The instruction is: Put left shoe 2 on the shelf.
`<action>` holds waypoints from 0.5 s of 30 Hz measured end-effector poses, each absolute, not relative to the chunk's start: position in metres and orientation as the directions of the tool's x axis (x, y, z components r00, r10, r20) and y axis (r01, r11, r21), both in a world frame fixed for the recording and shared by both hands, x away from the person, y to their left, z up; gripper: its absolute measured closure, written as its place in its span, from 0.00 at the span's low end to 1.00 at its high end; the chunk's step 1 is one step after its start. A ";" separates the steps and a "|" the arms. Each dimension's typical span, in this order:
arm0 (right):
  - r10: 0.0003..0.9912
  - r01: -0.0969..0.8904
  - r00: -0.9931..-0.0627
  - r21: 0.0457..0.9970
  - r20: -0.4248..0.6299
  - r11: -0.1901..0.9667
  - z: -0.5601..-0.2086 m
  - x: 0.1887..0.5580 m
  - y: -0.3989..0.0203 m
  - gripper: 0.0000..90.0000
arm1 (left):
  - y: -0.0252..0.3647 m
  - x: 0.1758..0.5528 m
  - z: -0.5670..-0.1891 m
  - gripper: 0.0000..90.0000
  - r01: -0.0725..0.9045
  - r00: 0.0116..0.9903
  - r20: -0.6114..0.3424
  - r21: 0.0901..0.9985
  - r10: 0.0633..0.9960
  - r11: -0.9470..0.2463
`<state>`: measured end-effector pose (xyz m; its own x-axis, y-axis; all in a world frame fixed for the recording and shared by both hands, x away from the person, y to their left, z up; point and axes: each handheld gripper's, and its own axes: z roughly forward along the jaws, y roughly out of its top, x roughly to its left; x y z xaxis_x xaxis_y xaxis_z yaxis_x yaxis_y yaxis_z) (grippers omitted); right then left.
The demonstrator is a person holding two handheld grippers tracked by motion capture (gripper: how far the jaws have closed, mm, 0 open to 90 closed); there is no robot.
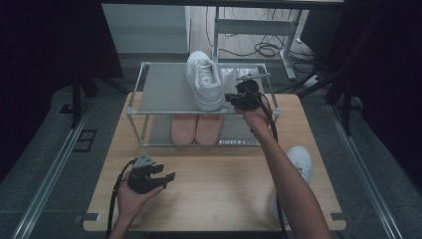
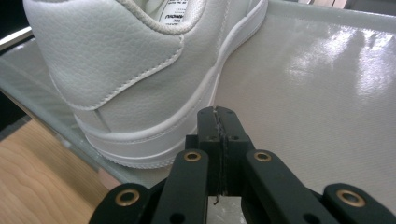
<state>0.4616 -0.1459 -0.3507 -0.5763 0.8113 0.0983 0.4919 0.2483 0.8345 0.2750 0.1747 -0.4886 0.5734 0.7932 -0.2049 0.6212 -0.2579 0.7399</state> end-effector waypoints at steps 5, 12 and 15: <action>0.804 0.503 -0.582 0.830 0.121 0.240 -0.353 0.463 -0.144 0.99 | 0.175 0.275 -0.488 0.46 0.620 0.574 -0.206 0.741 0.793 -0.256; 0.796 0.503 -0.592 0.831 0.129 0.239 -0.353 0.463 -0.139 0.99 | 0.177 0.275 -0.487 0.46 0.619 0.573 -0.212 0.745 0.791 -0.249; 0.796 0.502 -0.593 0.830 0.126 0.243 -0.351 0.463 -0.138 1.00 | 0.178 0.275 -0.486 0.46 0.620 0.573 -0.218 0.746 0.790 -0.244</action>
<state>0.4626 -0.1379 -0.3515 -0.5927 0.7956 0.1255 0.5025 0.2434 0.8296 0.2749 0.1780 -0.4864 0.5733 0.7898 -0.2181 0.6198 -0.2440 0.7458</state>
